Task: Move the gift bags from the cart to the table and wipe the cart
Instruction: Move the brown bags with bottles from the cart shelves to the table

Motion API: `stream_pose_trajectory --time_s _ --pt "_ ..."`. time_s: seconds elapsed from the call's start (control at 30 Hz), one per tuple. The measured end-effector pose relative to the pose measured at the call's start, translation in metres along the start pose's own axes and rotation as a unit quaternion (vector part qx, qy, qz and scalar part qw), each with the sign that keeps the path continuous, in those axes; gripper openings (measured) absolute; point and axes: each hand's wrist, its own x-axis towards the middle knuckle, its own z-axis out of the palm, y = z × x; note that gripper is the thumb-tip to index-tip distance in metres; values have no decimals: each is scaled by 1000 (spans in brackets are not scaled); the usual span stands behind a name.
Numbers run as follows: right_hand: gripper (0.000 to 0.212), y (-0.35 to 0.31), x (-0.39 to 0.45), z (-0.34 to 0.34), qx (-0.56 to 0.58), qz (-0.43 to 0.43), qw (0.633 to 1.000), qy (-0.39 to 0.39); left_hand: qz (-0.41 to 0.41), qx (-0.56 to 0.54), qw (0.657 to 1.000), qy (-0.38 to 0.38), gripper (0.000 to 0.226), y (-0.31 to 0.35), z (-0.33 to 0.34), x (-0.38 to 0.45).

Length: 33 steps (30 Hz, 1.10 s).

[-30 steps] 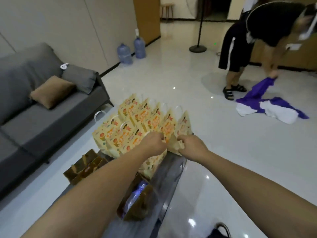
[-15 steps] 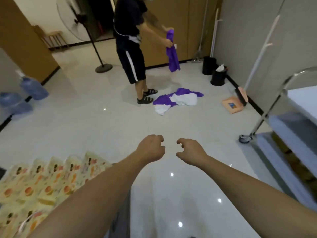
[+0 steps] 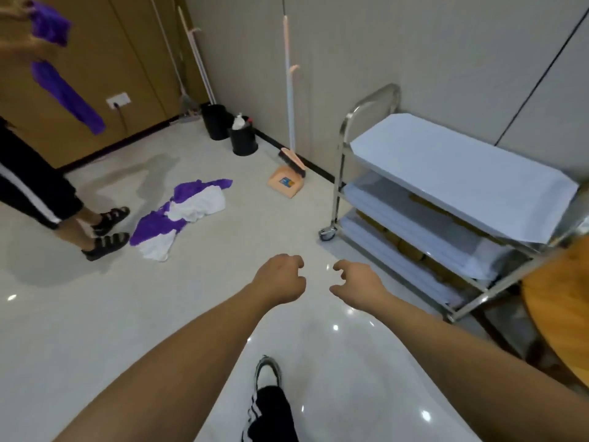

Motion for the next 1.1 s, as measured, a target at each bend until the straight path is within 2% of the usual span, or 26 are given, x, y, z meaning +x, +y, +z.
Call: stream_pose_trajectory --time_s 0.27,0.43,0.6,0.8,0.97,1.1 --pt "57 0 46 -34 43 153 985 68 140 1 989 -58 47 22 -46 124" --pt "57 11 67 -50 70 218 968 100 192 3 978 -77 38 42 -58 181" --pt "55 35 87 -65 82 262 955 113 226 22 967 -116 40 70 -53 223" --pt "57 91 136 -82 107 279 949 99 221 27 966 -135 42 107 -40 282" --pt "55 141 195 -90 161 281 942 86 181 61 968 -163 45 140 -17 342" --pt "57 180 249 -82 205 289 932 76 140 31 977 -154 44 166 11 393"
